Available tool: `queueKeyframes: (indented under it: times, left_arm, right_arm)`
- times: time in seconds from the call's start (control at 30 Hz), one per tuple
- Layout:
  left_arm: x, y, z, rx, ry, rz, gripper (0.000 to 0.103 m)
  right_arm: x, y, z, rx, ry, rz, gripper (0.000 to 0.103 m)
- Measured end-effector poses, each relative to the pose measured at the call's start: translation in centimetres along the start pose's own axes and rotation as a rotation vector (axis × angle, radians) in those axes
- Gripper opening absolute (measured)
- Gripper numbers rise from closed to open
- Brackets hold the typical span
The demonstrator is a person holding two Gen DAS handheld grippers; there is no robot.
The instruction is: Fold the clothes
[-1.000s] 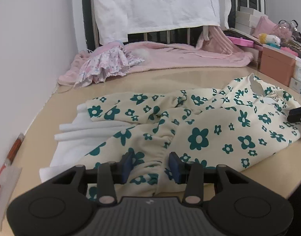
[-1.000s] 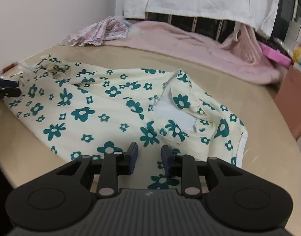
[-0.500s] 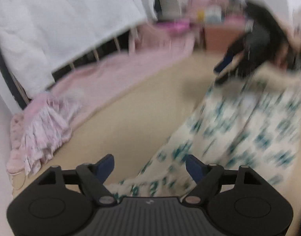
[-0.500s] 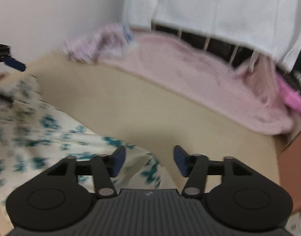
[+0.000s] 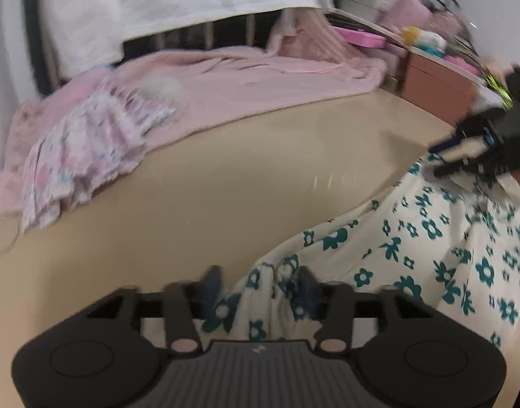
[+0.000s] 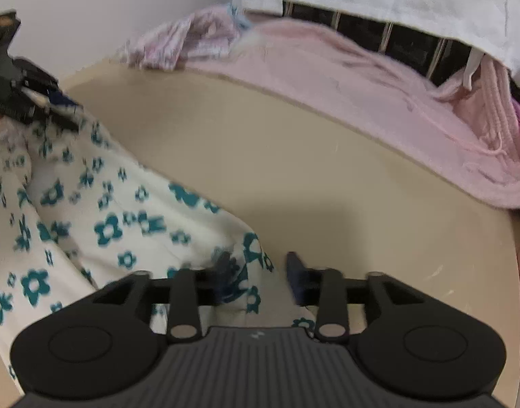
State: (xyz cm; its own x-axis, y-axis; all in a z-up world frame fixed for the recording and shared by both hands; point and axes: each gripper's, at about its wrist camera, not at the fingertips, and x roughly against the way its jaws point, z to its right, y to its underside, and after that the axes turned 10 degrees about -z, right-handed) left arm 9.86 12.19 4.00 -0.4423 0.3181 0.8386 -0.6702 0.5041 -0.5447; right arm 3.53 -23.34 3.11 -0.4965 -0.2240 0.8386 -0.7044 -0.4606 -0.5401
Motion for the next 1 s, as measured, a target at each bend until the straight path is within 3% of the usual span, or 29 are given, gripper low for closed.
queueKeyframes:
  times: [0.07,0.1,0.13,0.17,0.2,0.23,0.33,0.47,0.53,0.6,0.7,0.77,0.83,0.87,0.9,0.93,1.0]
  left_arm:
    - [-0.6,-0.2,-0.1,-0.013,0.0,-0.026,0.051]
    - [-0.9,-0.4,-0.1,-0.011,0.009,-0.042,0.029]
    - [-1.1,-0.5,-0.1,-0.011,0.015,-0.052,0.014]
    - [-0.9,-0.6,0.0,-0.013,0.012,-0.039,0.014]
    - [-0.5,-0.6,0.2,-0.018,0.006,-0.025,0.013]
    - [0.1,-0.5,0.5,-0.032,-0.01,-0.004,0.013]
    - [2.4,0.3,1.8,-0.056,-0.053,0.053,0.013]
    - [6.4,3.2,5.9,-0.177,-0.202,0.208,0.013]
    - [7.7,5.8,8.4,-0.239,-0.271,0.255,0.014]
    - [8.1,8.7,10.1,-0.263,-0.281,0.267,0.014]
    - [7.5,12.7,11.6,-0.249,-0.262,0.214,0.014]
    - [7.2,15.0,12.1,-0.228,-0.264,0.173,0.016]
    - [8.2,16.0,11.9,-0.19,-0.26,0.179,0.017]
    - [8.8,16.4,11.9,-0.17,-0.25,0.186,0.017]
    - [9.8,16.2,11.8,-0.15,-0.209,0.212,0.022]
    - [10.5,15.7,12.0,-0.143,-0.169,0.26,0.033]
    - [12.0,14.7,12.5,-0.128,-0.089,0.356,0.053]
  right_arm:
    - [0.2,-0.6,0.6,-0.016,-0.032,0.022,0.043]
    - [-0.1,-0.7,0.6,-0.011,-0.038,0.01,0.041]
    - [-0.4,-0.9,0.6,-0.007,-0.044,-0.001,0.037]
    - [-0.7,-1.1,0.7,-0.002,-0.051,-0.013,0.016]
    - [-0.9,-1.2,0.6,0.006,-0.05,-0.018,0.006]
    - [-0.7,-1.0,0.2,0.021,-0.031,-0.008,0.006]
    - [2.0,0.1,-0.8,0.075,-0.001,0.094,0.006]
    - [7.1,3.5,-2.3,0.197,0.022,0.288,0.006]
    - [8.4,5.7,-3.7,0.253,0.023,0.297,0.006]
    - [9.2,7.9,-5.3,0.308,0.02,0.29,0.006]
    - [9.6,11.1,-7.6,0.374,0.002,0.247,0.006]
    - [9.6,12.5,-8.2,0.359,-0.058,0.193,0.008]
    - [9.8,13.5,-8.4,0.331,-0.126,0.154,0.013]
    - [10.3,13.6,-8.3,0.317,-0.151,0.16,0.023]
    - [10.9,13.6,-8.1,0.305,-0.178,0.175,0.031]
    - [11.7,13.5,-8.0,0.296,-0.204,0.218,0.043]
    - [12.6,12.8,-7.8,0.267,-0.228,0.303,0.046]
